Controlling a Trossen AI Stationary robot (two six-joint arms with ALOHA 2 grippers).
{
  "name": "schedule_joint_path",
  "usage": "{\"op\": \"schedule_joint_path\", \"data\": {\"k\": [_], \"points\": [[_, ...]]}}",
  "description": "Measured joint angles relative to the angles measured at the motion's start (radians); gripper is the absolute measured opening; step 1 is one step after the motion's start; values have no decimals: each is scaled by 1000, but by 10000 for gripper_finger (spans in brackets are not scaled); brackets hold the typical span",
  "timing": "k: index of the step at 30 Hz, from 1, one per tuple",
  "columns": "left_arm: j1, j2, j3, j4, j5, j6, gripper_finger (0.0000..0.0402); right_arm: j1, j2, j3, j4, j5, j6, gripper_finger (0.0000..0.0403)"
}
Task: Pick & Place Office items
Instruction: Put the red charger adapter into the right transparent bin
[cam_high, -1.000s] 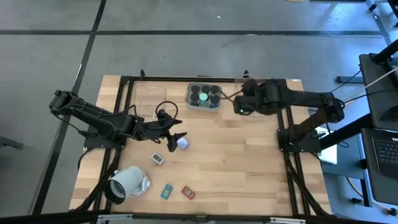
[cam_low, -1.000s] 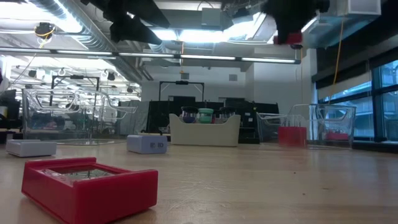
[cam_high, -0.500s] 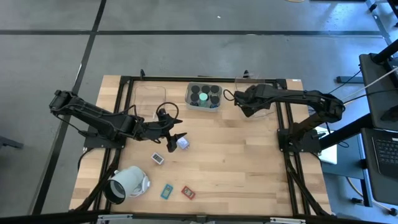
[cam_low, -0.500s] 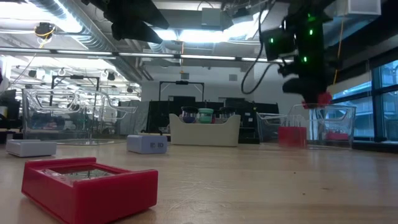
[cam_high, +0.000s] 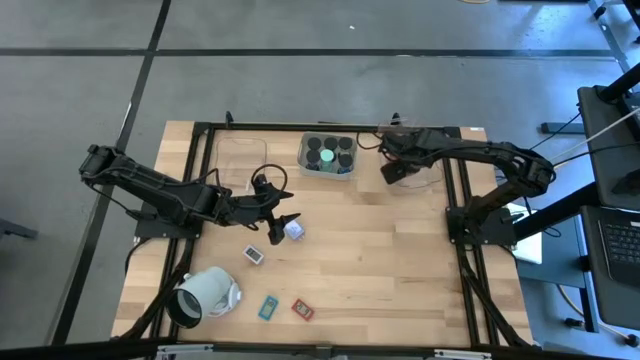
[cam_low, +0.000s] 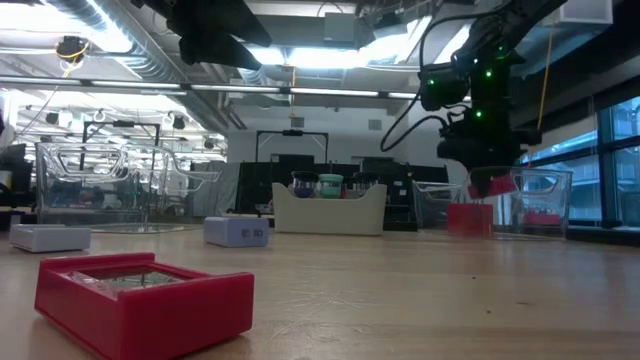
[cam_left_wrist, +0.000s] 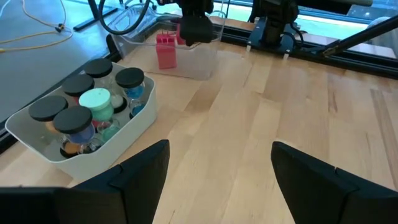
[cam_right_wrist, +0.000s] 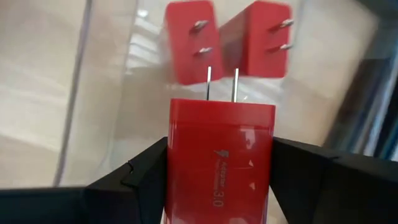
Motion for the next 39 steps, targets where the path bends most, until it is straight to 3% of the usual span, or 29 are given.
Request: {"op": "schedule_joint_path", "data": {"k": [6,39], "points": [[0,0,0,0,0,0,278,-7,0,0,-2,-104,-26,222],[0,0,0,0,4,0,278,-18,111,1,86,-137,-72,222]]}}
